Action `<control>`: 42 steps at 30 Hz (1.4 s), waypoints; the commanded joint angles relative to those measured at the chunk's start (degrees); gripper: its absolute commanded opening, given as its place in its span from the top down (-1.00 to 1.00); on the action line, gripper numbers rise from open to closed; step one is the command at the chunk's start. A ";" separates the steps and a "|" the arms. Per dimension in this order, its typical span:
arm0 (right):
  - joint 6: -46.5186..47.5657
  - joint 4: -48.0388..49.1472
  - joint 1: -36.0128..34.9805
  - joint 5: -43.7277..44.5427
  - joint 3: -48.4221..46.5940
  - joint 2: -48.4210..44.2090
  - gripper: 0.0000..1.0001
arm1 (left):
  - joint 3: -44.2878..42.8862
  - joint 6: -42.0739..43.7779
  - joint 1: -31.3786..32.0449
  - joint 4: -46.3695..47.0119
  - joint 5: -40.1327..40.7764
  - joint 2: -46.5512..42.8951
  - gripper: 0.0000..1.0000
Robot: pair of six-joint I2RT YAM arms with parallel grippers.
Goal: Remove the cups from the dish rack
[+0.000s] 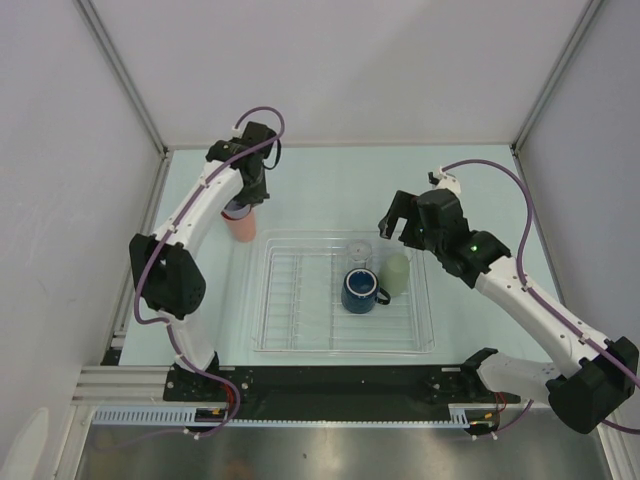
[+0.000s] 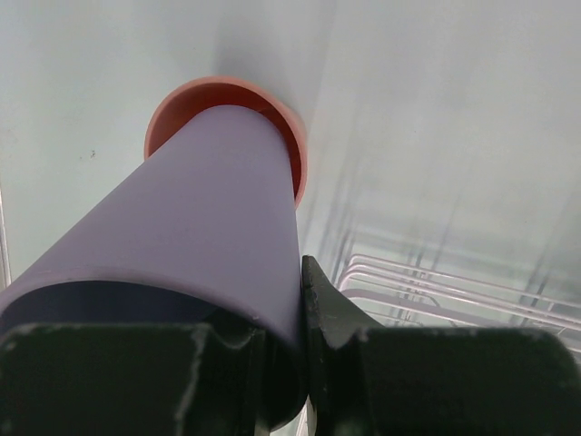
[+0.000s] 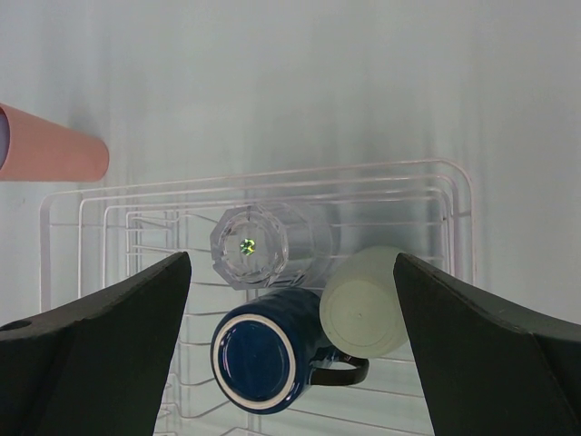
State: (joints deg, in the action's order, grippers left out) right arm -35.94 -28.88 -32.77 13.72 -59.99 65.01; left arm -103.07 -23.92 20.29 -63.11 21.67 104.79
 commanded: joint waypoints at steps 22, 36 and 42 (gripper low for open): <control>4.48 -1.96 -6.77 10.79 -2.33 -0.15 -0.99 | -1.79 2.12 1.67 13.00 4.78 -14.34 -0.63; 0.96 -9.26 -16.88 22.93 2.41 -0.94 -1.00 | 23.78 0.28 13.88 28.83 6.80 -35.53 -0.67; -0.09 -8.47 -16.62 23.20 6.02 -0.51 -1.00 | 31.17 -2.09 19.95 30.86 9.18 -37.82 -0.67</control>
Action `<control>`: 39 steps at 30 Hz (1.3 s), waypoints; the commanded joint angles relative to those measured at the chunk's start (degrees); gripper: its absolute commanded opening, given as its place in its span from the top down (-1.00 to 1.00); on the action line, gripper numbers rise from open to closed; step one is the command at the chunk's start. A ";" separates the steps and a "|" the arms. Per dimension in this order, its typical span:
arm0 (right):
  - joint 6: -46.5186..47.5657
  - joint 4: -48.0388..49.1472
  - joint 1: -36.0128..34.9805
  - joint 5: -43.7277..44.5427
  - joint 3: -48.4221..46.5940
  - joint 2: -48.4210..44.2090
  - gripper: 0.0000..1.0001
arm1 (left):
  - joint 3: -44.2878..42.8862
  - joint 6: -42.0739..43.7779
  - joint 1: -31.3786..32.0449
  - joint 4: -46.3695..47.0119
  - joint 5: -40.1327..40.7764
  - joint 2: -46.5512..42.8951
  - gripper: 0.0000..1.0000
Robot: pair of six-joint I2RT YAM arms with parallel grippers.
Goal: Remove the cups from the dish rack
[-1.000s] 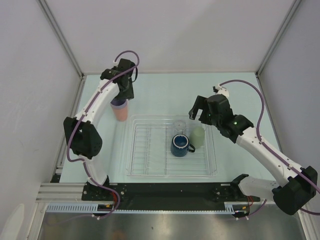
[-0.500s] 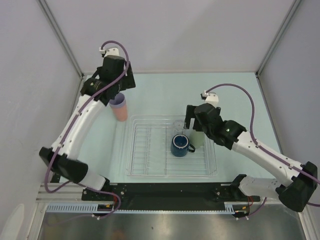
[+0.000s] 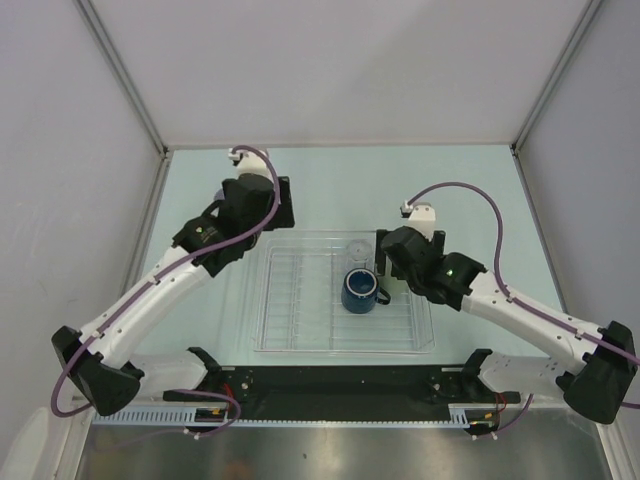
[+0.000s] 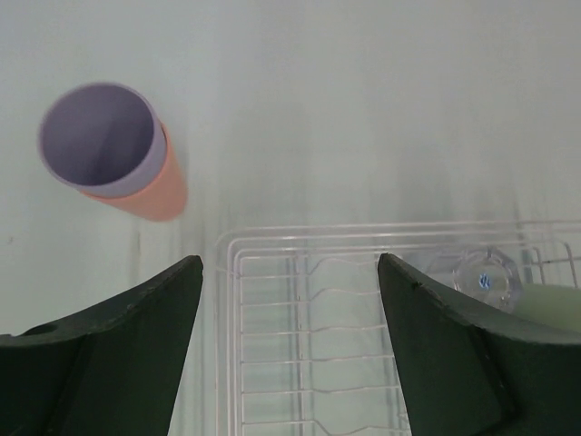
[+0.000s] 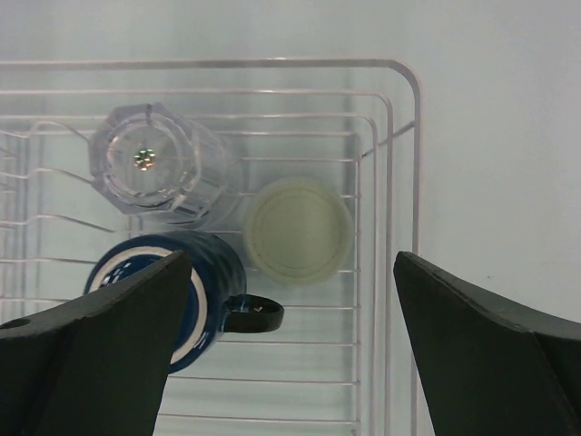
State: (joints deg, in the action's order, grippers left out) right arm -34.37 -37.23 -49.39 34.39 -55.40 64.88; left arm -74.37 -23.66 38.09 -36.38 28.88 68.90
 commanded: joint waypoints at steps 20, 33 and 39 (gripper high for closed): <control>-1.67 11.12 5.26 -8.10 8.19 8.77 -0.82 | 9.94 -4.82 6.39 7.55 1.79 -4.74 -0.64; -1.58 10.87 6.85 -8.65 9.78 6.15 1.00 | 10.12 -4.90 6.91 8.08 1.79 -3.95 -0.64; 0.70 5.96 6.67 -4.25 4.78 -0.54 1.00 | 9.07 -4.29 7.18 8.08 3.37 -2.72 -0.57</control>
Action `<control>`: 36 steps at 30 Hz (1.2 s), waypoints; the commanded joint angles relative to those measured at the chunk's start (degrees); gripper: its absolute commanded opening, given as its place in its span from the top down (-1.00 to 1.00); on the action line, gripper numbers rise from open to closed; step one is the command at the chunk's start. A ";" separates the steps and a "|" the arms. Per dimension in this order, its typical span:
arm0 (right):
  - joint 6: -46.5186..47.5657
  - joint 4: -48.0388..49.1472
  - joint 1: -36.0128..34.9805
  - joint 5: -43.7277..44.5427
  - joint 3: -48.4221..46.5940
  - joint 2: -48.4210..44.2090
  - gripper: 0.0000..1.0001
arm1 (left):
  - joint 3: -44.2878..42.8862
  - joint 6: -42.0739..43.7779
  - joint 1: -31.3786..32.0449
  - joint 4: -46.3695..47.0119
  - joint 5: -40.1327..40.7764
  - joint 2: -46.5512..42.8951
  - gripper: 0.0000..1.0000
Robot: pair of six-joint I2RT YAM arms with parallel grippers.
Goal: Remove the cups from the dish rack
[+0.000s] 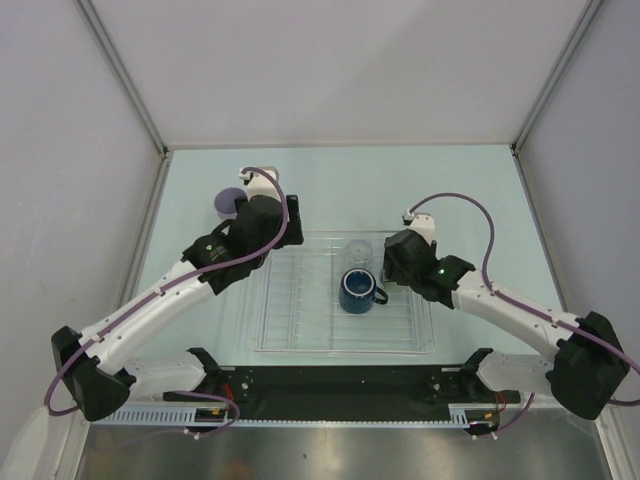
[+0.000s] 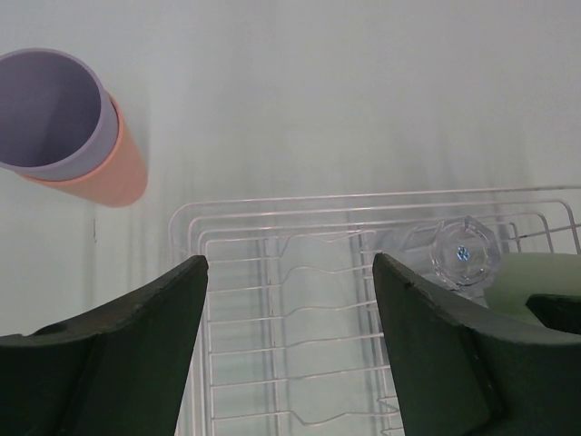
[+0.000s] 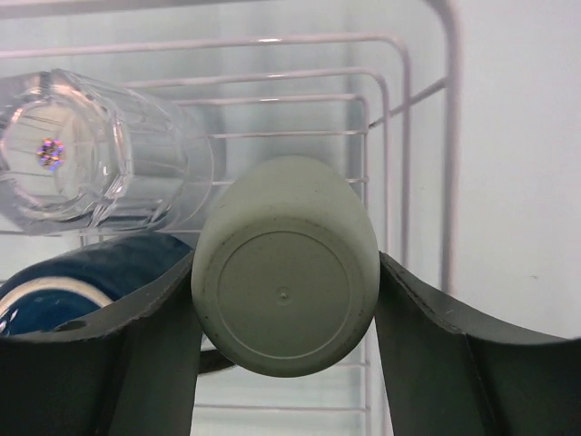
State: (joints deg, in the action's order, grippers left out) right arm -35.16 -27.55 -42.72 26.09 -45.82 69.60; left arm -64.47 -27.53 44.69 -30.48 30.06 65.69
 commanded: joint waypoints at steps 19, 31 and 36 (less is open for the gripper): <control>-11.67 29.36 16.87 -42.50 -0.24 -22.49 1.00 | 15.07 -2.70 0.58 36.27 -23.37 -15.50 -0.72; -34.44 71.13 19.60 -57.11 10.84 -14.94 1.00 | 20.08 -7.62 0.49 55.08 -43.84 -13.40 -0.70; -37.00 77.82 19.60 -57.99 11.81 -12.65 1.00 | 19.73 -9.82 0.49 58.17 -47.55 -10.94 -0.71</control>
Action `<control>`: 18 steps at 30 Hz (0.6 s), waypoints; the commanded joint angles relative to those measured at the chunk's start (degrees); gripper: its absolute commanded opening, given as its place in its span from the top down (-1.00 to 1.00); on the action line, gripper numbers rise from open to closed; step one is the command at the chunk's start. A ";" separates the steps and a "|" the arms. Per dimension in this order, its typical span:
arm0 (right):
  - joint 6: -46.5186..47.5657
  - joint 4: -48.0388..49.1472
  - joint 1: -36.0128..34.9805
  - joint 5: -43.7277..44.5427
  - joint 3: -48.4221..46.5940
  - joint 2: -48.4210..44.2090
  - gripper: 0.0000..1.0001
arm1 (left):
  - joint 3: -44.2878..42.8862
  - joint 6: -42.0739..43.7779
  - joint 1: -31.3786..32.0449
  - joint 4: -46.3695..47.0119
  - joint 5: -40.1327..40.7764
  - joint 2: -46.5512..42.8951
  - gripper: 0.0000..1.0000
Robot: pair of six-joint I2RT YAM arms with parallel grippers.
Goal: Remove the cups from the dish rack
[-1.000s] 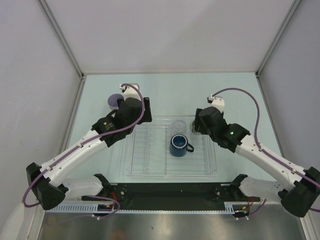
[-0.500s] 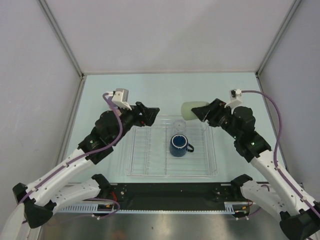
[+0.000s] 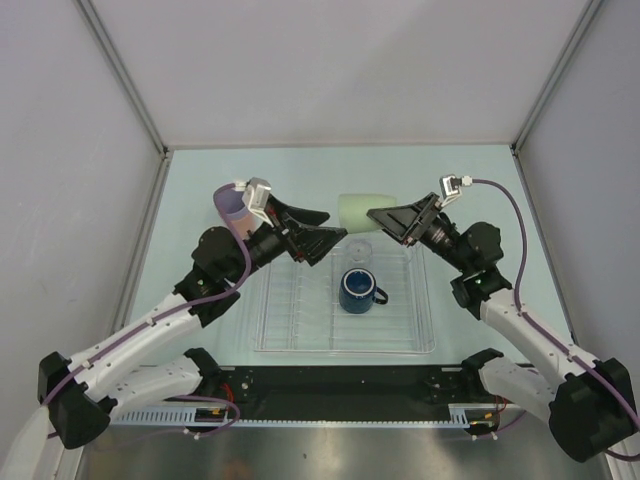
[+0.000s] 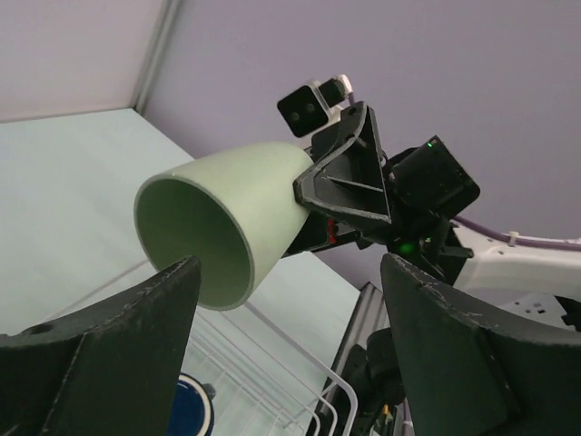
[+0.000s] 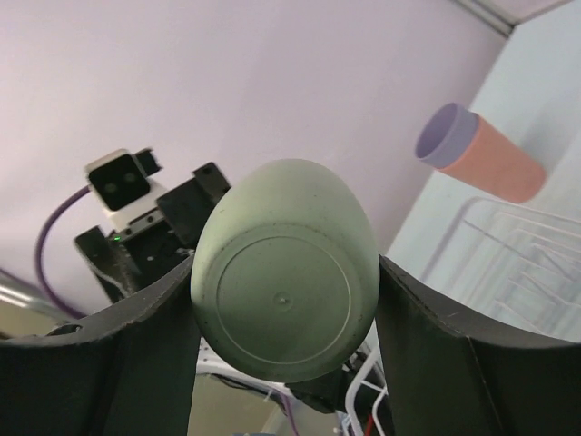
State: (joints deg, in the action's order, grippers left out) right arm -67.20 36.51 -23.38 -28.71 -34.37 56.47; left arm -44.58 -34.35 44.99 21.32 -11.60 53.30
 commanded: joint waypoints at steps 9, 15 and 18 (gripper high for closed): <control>-5.67 17.54 -2.90 -6.45 -1.49 4.87 1.00 | 0.11 -5.20 0.18 10.32 -9.67 4.35 -0.68; -4.17 17.98 -7.21 -6.54 -2.98 7.60 1.00 | -0.25 -6.52 0.27 12.08 -13.18 6.47 -0.50; -4.08 18.24 -7.82 -6.71 -3.33 8.13 1.00 | -0.16 -6.52 0.27 12.08 -13.72 6.91 -0.23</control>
State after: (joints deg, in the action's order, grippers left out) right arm -72.31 50.11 -30.33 -33.98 -34.68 64.38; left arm -44.53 -39.81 44.99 29.47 -22.31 60.07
